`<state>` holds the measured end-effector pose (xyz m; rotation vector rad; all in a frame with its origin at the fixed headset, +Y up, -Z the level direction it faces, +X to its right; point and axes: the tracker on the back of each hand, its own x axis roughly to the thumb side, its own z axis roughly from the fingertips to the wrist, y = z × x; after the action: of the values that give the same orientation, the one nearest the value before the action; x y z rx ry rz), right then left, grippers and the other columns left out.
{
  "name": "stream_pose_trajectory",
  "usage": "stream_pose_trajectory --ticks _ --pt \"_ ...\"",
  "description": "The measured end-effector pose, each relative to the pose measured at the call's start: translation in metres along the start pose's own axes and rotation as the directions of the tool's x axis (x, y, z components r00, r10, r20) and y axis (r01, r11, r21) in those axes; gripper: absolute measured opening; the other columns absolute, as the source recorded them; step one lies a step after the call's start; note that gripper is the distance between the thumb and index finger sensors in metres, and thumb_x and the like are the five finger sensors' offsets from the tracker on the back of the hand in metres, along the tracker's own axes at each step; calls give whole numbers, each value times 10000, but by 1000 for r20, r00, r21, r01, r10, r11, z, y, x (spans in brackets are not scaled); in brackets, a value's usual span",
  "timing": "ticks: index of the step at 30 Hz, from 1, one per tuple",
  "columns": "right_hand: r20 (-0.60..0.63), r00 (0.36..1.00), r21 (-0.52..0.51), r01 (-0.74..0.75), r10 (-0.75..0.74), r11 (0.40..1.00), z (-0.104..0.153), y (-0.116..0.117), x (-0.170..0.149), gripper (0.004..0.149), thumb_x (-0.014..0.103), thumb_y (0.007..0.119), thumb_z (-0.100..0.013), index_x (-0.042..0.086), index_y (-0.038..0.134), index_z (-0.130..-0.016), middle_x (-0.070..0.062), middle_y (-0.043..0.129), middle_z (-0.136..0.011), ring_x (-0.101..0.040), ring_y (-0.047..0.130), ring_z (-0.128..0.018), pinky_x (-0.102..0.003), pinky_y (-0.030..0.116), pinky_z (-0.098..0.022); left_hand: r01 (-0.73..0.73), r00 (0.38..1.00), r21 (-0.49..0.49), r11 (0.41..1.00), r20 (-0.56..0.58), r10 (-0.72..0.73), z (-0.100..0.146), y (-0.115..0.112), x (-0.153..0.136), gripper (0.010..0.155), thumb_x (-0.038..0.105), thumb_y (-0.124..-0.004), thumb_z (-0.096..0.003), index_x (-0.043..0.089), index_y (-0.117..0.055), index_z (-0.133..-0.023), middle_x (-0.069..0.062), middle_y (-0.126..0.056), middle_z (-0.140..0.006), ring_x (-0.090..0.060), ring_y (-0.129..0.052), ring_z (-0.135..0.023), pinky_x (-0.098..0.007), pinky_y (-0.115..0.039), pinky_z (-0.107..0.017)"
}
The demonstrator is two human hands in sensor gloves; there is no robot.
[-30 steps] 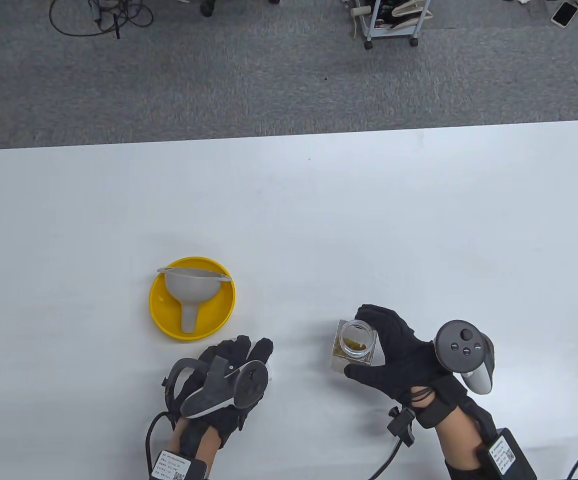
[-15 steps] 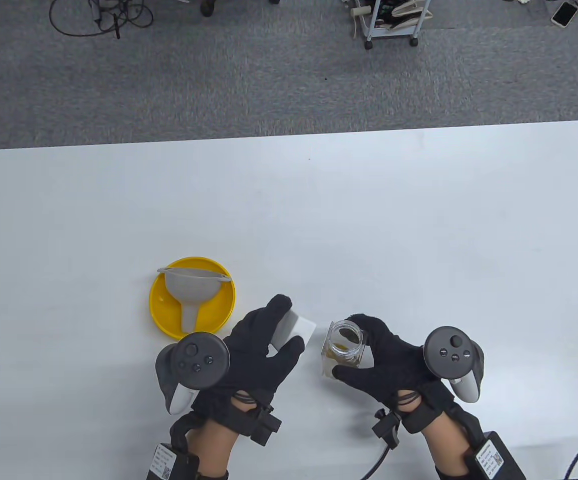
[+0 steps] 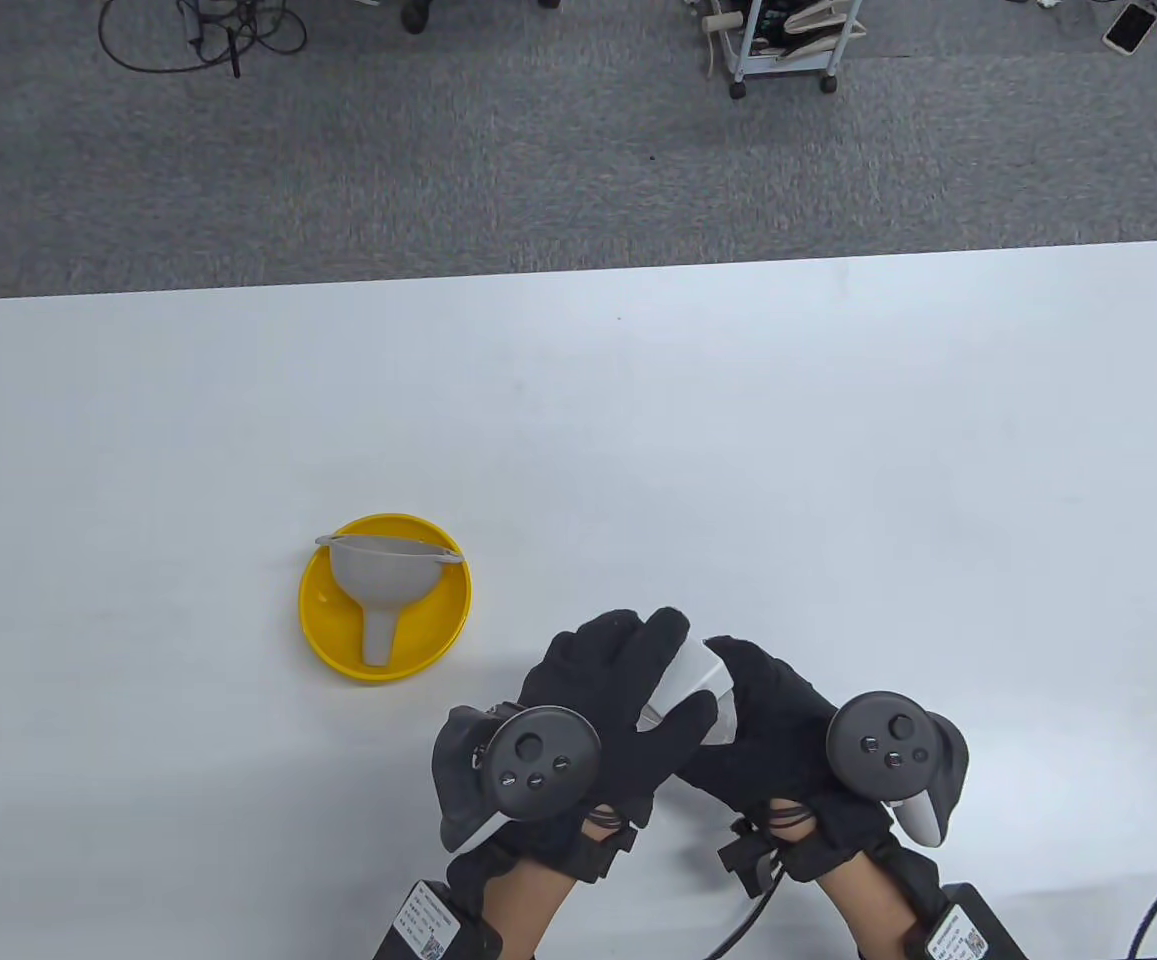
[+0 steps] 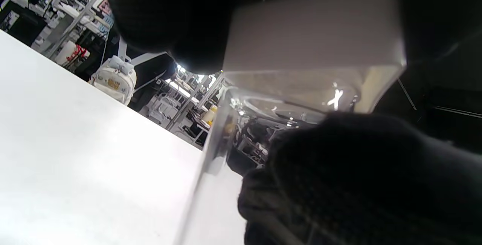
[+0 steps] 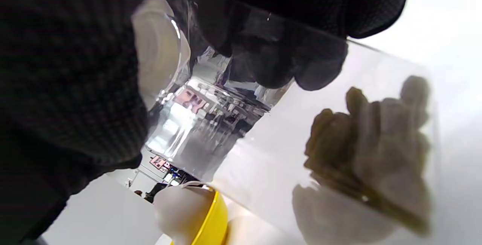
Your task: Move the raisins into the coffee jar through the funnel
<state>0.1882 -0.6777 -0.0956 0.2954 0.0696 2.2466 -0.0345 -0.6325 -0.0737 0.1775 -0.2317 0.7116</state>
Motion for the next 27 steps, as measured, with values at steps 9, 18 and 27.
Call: stream_pose_trajectory --ticks 9,18,27 --pt "-8 995 -57 -103 103 993 1 5 5 920 617 1115 -223 150 714 -906 -157 905 -872 -400 941 -720 -616 729 -615 159 985 53 986 -80 -155 7 -4 9 785 741 -904 -398 292 -747 -1022 -179 -871 -937 -345 -967 -654 -396 -876 -481" --pt "97 994 -42 -43 46 998 0 4 4 922 616 1120 -217 149 715 -901 -155 911 -859 -398 937 -718 -618 724 -618 -119 991 -167 979 35 127 -4 -6 -10 830 605 -977 -409 327 -594 -1091 -176 -766 -1069 -414 -849 -844 -509 -762 -647" --pt "137 990 -88 -33 45 996 4 8 15 929 628 1116 -210 144 712 -893 -152 912 -838 -388 940 -691 -613 731 -607 76 997 2 997 19 -76 8 2 8 790 672 -949 -420 351 -636 -1071 -166 -806 -973 -374 -880 -693 -442 -801 -558"
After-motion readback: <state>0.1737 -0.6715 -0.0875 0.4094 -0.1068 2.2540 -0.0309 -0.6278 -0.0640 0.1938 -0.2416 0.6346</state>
